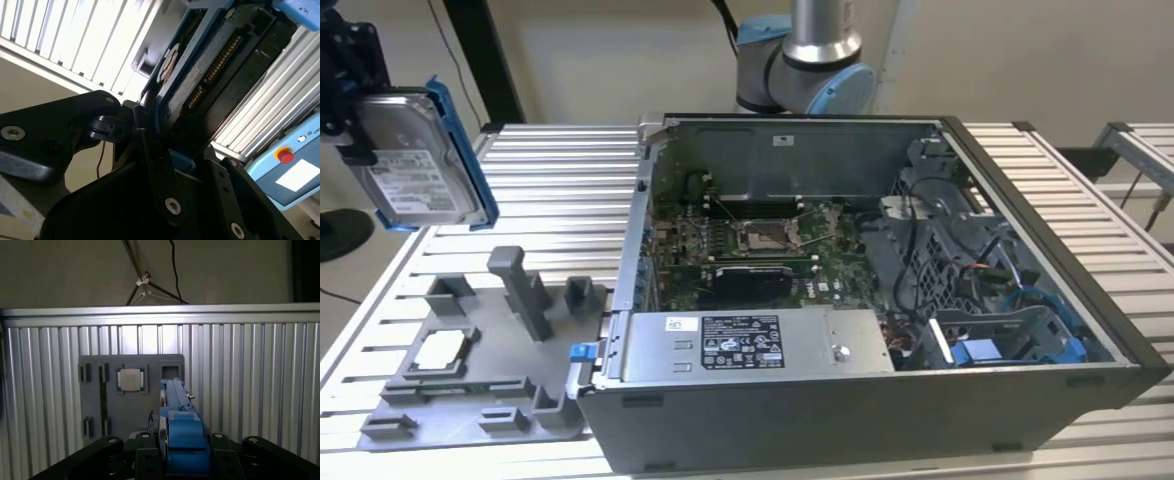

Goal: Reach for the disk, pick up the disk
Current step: 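Pick up the disk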

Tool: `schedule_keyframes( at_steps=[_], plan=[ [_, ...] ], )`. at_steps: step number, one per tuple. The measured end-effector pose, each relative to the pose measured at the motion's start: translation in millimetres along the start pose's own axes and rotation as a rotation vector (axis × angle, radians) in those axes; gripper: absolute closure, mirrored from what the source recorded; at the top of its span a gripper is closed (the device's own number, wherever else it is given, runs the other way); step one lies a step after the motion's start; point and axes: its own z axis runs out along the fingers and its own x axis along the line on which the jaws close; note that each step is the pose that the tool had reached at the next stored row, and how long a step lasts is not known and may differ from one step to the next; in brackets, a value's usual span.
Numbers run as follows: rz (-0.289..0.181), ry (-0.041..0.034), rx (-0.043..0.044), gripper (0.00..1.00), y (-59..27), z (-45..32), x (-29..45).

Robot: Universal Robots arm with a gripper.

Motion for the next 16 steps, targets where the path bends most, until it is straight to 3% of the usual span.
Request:
schedule_keyframes(
  at_steps=[16],
  plan=[
    [0.0, -0.0001, 0.0001, 1.0, -0.3, -35.2, 0.7]
  ],
)
